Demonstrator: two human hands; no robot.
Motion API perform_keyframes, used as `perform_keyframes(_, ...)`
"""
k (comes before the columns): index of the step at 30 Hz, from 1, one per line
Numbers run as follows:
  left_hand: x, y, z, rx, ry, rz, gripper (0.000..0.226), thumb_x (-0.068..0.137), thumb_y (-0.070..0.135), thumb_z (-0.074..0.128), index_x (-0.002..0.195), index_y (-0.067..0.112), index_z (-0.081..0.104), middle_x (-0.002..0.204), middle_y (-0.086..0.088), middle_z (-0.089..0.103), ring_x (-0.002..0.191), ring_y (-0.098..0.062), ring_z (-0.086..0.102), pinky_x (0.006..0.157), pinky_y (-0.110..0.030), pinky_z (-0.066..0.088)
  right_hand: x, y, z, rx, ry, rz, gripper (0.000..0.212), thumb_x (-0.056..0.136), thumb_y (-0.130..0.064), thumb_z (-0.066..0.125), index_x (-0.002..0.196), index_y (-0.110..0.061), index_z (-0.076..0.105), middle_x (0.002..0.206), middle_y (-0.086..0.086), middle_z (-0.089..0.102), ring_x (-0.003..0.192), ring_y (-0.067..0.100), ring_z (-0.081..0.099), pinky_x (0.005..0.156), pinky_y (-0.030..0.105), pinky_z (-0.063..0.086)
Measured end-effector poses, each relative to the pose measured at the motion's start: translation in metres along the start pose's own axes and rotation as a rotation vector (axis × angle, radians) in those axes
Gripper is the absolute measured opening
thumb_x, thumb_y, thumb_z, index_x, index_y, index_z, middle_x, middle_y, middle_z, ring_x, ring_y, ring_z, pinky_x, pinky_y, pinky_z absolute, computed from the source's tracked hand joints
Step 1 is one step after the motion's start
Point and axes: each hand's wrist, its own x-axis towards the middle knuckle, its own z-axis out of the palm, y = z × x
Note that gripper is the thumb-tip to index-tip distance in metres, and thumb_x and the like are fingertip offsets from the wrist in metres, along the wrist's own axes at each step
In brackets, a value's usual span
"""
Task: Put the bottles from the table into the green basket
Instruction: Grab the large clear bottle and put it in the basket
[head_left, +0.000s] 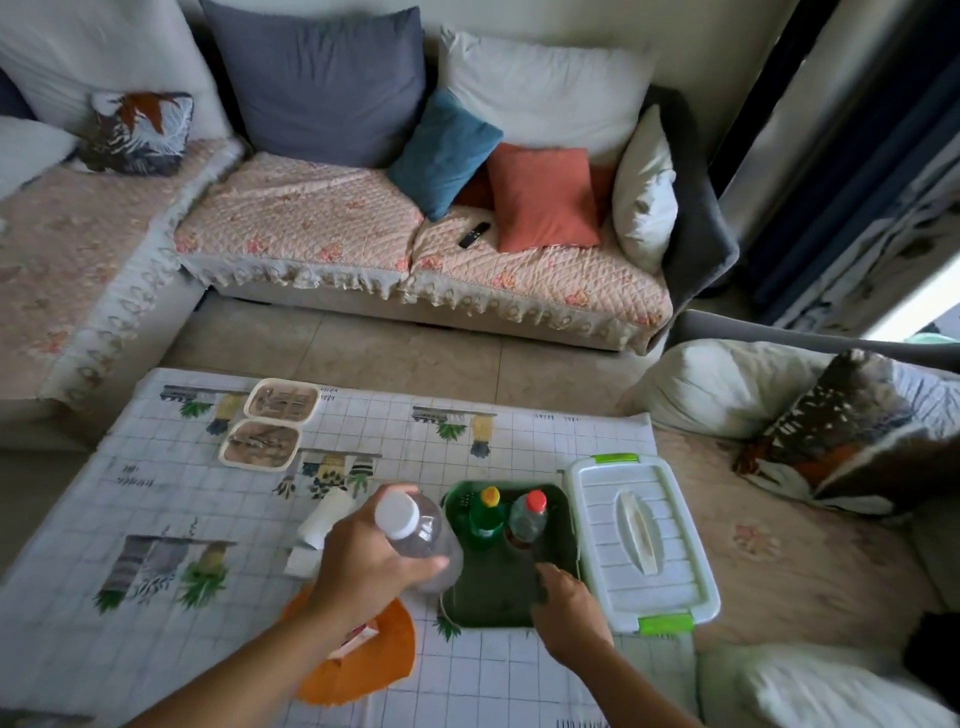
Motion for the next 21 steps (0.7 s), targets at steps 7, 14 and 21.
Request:
perform_keyframes(7, 0.013, 0.003, 0.070, 0.033, -0.054, 0.000, 0.080, 0.048, 0.037, 0.094, 0.118, 0.031, 0.055, 0.105, 0.011, 0.067, 0.098, -0.014, 0.062, 0.078, -0.025, 0.058, 0.020, 0.035, 0.002, -0.138, -0.082, -0.078, 0.035, 0.094, -0.018, 0.050, 0.129, -0.019, 0.049, 0.127, 0.004, 0.056, 0.114, 0.022, 0.053, 0.096, 0.034, 0.048)
perform_keyframes(14, 0.017, -0.020, 0.121, 0.076, -0.125, -0.039, 0.084, 0.049, 0.035, 0.094, 0.122, 0.028, 0.054, 0.108, 0.014, 0.064, 0.101, -0.009, 0.059, 0.075, -0.008, 0.043, 0.035, 0.052, 0.017, -0.191, -0.092, -0.018, 0.017, 0.093, -0.014, 0.055, 0.107, -0.018, 0.063, 0.106, 0.004, 0.065, 0.097, 0.018, 0.060, 0.089, 0.033, 0.054)
perform_keyframes(21, 0.023, -0.042, 0.159, 0.053, -0.128, -0.132, 0.084, 0.049, 0.024, 0.094, 0.122, 0.027, 0.054, 0.109, 0.009, 0.064, 0.102, -0.013, 0.059, 0.080, -0.017, 0.047, 0.043, 0.057, 0.025, -0.208, -0.125, -0.031, 0.020, 0.093, -0.015, 0.057, 0.111, -0.020, 0.064, 0.108, 0.004, 0.065, 0.092, 0.017, 0.057, 0.086, 0.029, 0.051)
